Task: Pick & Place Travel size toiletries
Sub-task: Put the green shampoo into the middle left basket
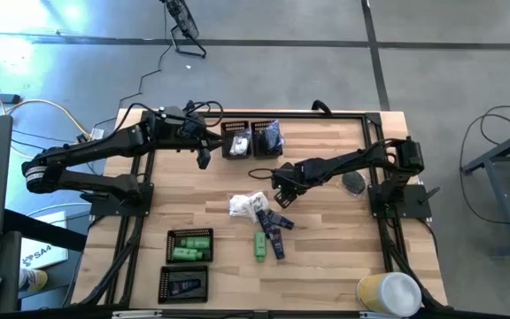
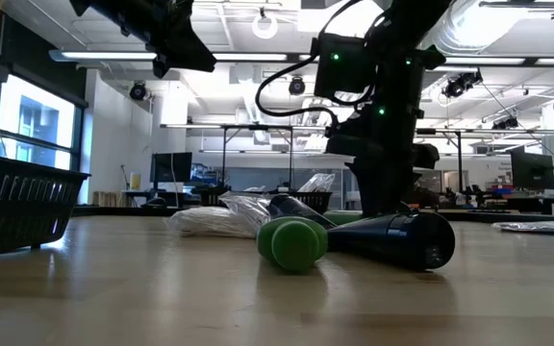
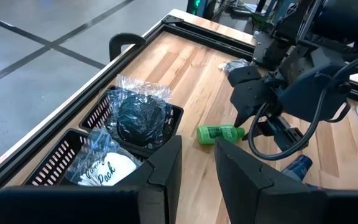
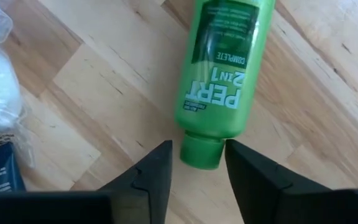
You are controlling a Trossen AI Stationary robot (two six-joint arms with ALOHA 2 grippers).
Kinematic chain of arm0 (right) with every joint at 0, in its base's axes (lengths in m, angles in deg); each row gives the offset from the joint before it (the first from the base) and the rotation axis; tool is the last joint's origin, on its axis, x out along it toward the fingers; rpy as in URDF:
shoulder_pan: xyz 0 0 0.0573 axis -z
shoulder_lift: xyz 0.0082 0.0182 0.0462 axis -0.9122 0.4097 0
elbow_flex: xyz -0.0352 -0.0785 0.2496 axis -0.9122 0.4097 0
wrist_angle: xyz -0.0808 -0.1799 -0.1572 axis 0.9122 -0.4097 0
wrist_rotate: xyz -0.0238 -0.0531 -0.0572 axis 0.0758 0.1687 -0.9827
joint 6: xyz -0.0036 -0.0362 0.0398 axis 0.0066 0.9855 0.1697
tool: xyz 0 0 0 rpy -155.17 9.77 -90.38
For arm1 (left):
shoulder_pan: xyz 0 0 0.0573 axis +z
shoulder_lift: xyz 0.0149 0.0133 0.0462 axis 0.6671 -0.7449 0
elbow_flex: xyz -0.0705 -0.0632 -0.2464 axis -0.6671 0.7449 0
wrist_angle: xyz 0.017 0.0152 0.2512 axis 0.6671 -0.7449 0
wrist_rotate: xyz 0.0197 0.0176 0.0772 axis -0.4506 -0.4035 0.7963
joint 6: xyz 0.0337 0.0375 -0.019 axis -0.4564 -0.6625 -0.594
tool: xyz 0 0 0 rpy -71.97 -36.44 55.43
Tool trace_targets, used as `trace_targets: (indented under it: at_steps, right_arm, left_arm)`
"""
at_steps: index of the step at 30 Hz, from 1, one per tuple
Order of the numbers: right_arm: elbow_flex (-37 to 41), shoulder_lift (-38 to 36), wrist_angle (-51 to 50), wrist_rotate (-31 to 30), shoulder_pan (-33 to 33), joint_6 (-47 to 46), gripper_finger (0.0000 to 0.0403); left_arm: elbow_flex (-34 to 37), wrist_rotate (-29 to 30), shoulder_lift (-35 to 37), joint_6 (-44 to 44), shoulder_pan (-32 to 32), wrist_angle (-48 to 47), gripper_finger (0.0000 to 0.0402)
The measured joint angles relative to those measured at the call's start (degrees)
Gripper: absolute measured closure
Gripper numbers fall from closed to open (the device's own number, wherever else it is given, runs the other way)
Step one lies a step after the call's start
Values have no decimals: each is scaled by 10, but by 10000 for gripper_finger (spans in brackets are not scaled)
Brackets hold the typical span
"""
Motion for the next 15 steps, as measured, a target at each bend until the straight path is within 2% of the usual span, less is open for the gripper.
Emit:
trace_targets:
  at_steps: [15]
  right_arm:
    - [0,0,0,-1,0,-45,251]
  left_arm:
    - [0,2,0,0,0,0,309]
